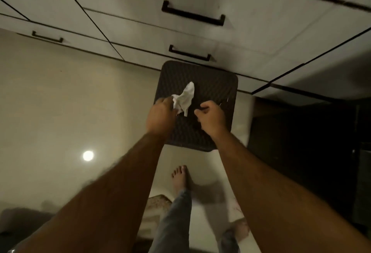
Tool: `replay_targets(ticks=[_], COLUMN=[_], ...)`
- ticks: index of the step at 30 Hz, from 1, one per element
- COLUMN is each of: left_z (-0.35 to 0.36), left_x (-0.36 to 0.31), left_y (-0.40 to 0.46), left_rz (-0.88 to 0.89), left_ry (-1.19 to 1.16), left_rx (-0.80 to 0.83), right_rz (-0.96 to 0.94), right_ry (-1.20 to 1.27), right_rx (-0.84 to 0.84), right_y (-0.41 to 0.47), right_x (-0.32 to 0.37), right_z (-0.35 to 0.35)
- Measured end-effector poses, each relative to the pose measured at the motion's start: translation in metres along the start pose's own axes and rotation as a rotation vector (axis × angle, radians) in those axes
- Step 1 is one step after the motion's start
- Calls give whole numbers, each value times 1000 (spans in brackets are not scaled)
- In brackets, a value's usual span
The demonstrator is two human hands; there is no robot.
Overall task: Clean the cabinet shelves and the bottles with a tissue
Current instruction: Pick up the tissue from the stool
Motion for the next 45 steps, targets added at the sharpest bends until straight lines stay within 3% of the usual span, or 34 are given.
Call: replay_targets(ticks=[10, 16, 24, 37, 45], left_z=[43, 41, 12, -28, -16], left_x=[-6, -24, -123, -333, -454], left_y=[60, 41, -56, -311, -415], left_rz=[75, 111, 173, 307, 539], left_ry=[-23, -139, -277, -651, -563], left_rx=[-14, -21, -8, 252, 440], right_rz=[-73, -47, -33, -190, -305], right_ry=[-56, 158, 363, 624, 656], right_rx=[-79, -115, -179, -329, -460], right_y=[53, 29, -61, -317, -433], right_x=[-5, -5, -22, -52, -106], right_z=[32, 7, -107, -360, -481])
Point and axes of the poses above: each hand's wrist, its own y-axis towards the middle knuckle, its own z-axis out of the palm, x = y × z, the point moved 7 cm from there along y, towards the middle knuckle, and after that the axes turned 12 degrees about y, right-handed, at the moved point
